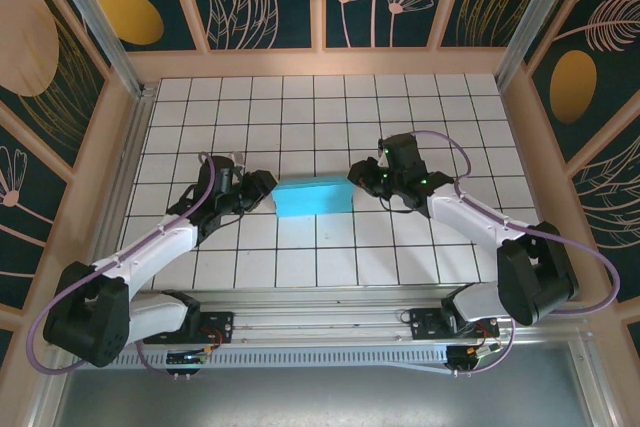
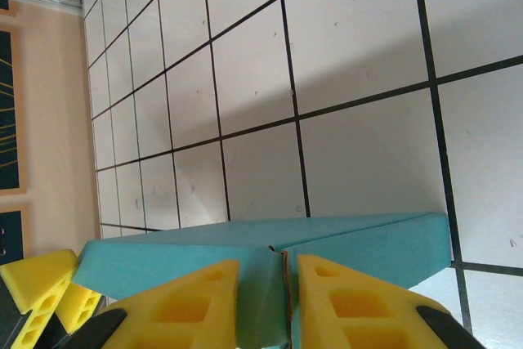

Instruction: Fold the paper box

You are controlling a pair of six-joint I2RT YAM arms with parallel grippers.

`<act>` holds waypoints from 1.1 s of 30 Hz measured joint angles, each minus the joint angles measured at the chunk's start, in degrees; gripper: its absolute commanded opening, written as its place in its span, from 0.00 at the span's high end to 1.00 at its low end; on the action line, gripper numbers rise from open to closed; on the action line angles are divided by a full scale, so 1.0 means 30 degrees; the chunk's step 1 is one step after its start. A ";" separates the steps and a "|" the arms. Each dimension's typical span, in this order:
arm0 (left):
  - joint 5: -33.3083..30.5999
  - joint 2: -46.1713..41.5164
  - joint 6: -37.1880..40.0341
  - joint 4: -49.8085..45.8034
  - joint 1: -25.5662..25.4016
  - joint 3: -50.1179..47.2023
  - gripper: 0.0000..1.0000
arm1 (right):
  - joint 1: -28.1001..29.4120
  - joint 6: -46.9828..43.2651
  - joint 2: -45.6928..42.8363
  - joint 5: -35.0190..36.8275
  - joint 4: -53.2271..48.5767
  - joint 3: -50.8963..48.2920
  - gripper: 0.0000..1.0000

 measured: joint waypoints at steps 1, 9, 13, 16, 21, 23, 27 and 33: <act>0.0007 -0.0044 -0.0095 0.0240 0.0000 -0.0189 0.80 | 0.0000 0.0000 -0.0029 0.0015 0.0189 -0.0131 0.78; 0.0291 -0.0852 -0.0423 0.1851 0.0015 -0.1756 0.86 | 0.0969 -0.0729 -0.1559 0.1683 0.2382 -0.2390 0.83; 0.0495 -0.1209 -0.0415 0.2324 0.0015 -0.2251 0.86 | 0.1443 -0.1231 -0.2186 0.2535 0.3388 -0.3271 0.84; 0.0583 -0.1377 -0.0233 0.2106 0.0015 -0.2244 0.83 | 0.1792 -0.1603 -0.2397 0.3053 0.3286 -0.3279 0.84; 0.0860 -0.3096 0.0255 0.0350 -0.0211 -0.2696 0.79 | 0.3075 -0.1588 -0.4262 0.3891 0.2368 -0.4357 0.82; 0.0780 -0.4481 0.0262 -0.0743 -0.0678 -0.3220 0.72 | 0.3949 -0.1217 -0.5763 0.4051 0.1552 -0.5238 0.77; 0.0270 -0.7082 -0.0189 -0.3985 -0.1843 -0.4058 0.47 | 0.5668 -0.0131 -0.8859 0.4138 -0.1596 -0.6681 0.68; -0.0816 -0.8327 -0.0277 -0.5778 -0.2062 -0.4138 0.47 | 0.5617 0.1093 -1.0134 0.4969 -0.2980 -0.6856 0.58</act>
